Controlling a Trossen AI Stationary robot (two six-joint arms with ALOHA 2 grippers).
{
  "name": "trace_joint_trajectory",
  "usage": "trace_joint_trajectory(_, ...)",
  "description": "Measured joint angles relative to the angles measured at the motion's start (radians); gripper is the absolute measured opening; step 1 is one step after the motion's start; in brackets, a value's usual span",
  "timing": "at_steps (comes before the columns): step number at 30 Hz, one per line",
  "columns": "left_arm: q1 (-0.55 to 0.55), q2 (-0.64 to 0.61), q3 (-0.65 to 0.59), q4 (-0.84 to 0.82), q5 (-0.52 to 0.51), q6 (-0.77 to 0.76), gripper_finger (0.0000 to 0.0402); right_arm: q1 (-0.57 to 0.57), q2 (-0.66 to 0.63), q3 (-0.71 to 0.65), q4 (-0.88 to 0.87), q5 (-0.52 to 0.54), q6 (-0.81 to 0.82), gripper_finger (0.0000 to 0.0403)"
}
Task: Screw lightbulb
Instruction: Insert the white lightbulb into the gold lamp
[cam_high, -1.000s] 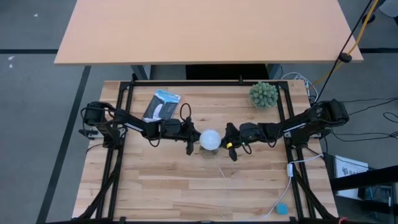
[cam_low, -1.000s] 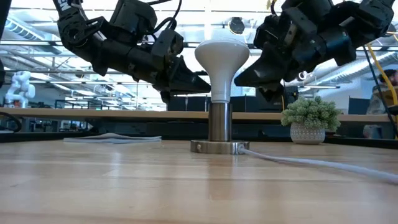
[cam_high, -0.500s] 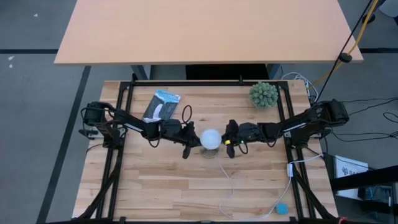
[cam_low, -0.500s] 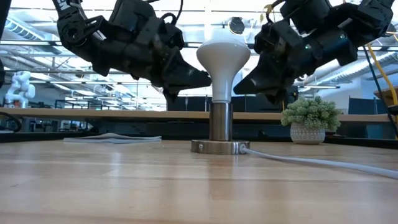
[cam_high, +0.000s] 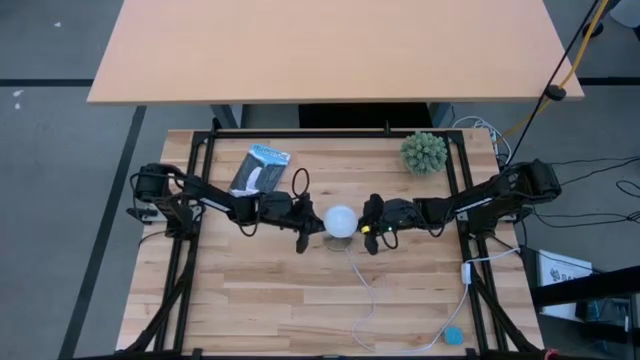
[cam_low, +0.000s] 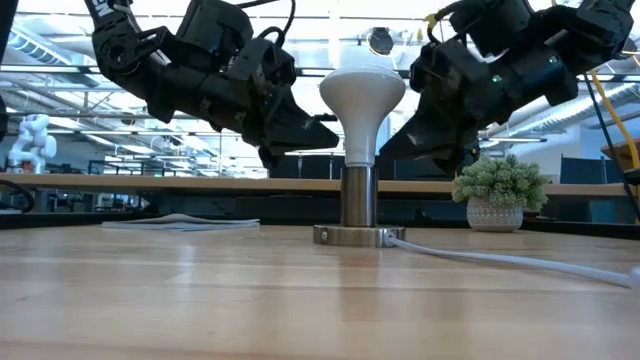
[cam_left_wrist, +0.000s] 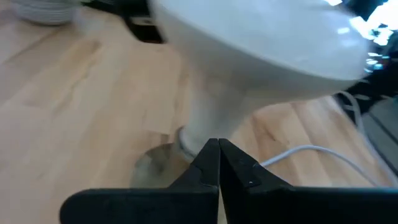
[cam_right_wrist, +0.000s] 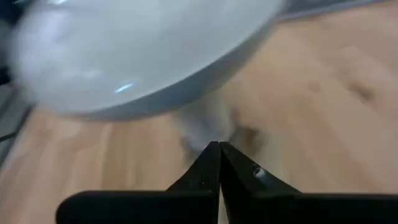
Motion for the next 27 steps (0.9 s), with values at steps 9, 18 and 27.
trace_joint_trajectory(9,0.0,0.0,0.0,0.021,-0.158,0.037,0.0,0.002,0.0,0.0,0.063,-0.114,-0.027,0.0)
trace_joint_trajectory(18,-0.003,0.0,0.0,-0.041,-0.111,0.002,0.0,0.001,0.0,0.0,0.026,-0.13,-0.004,0.0)
trace_joint_trajectory(27,-0.003,0.0,0.0,-0.055,-0.02,-0.002,0.0,0.002,0.0,0.0,-0.084,-0.098,0.022,0.0)
